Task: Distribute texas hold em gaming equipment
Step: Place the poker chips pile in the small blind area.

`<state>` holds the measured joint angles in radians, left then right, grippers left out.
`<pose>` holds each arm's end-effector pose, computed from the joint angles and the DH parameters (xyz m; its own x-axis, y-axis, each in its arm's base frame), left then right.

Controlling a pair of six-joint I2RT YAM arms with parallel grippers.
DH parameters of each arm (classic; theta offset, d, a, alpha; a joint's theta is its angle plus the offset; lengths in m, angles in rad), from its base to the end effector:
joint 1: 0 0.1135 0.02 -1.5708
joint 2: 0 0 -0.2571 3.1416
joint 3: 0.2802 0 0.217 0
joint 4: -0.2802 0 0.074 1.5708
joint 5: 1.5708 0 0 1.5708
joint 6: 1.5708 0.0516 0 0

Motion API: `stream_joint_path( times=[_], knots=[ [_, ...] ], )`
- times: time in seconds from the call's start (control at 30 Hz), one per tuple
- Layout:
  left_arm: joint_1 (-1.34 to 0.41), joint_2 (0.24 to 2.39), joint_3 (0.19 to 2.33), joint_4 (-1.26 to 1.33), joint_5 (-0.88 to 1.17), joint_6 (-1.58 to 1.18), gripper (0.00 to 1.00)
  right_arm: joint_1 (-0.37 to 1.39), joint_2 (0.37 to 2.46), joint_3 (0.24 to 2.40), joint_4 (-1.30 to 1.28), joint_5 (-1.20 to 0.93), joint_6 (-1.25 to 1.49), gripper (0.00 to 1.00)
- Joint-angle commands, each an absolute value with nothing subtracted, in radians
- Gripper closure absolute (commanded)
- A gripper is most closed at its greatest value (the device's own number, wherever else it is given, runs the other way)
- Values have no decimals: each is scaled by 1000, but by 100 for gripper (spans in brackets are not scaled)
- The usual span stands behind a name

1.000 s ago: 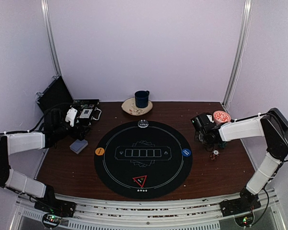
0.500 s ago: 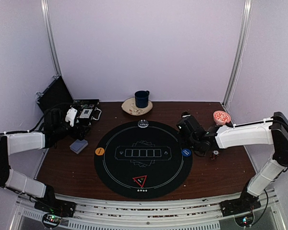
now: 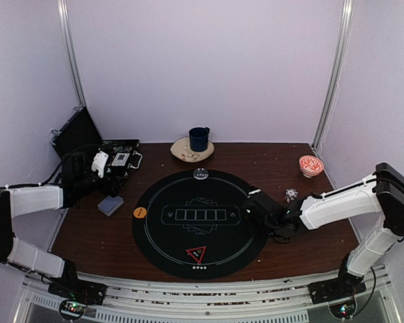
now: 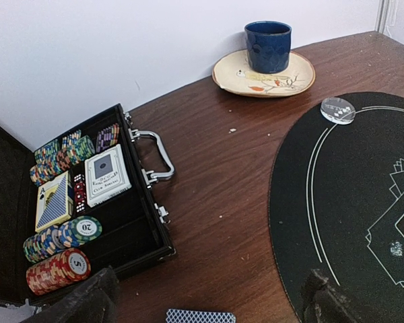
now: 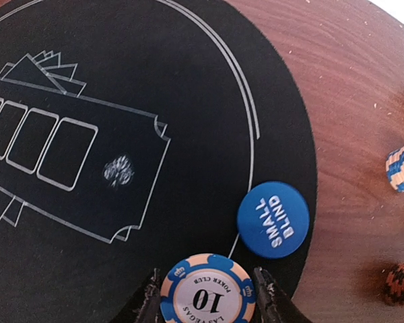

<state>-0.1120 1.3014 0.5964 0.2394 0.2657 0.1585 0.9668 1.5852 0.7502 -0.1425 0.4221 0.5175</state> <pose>0.2568 -0.0425 0.2163 -0.3867 0.1968 -0.9010 0.4072 0.9130 0.0246 0.1741 0.2150 0.1559 -0.7163 -0.2435 -0.6539 -0.3065 0.9517 -0.0186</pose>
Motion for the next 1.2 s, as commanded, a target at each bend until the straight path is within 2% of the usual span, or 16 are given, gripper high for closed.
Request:
stream_joint_path(
  times=[0.0,0.7,0.8,0.9,0.93,0.97,1.17],
  knots=[
    [-103,1287,624,279,265,156,2,991,1554,699,-119,440,593,73],
    [-104,1298,626,279,269,155,2,991,1585,625,-74,496,675,71],
    [-104,1294,625,279,265,155,2,991,1594,623,-71,509,677,56],
    [-103,1290,624,281,264,154,2,992,1599,622,-70,531,676,26],
    [-104,1290,624,280,264,155,2,991,1602,624,-74,540,675,10],
    [-104,1290,624,279,264,155,2,992,1604,624,-75,547,677,2],
    [-104,1283,623,276,266,155,2,991,1582,599,-83,583,697,0]
  ],
)
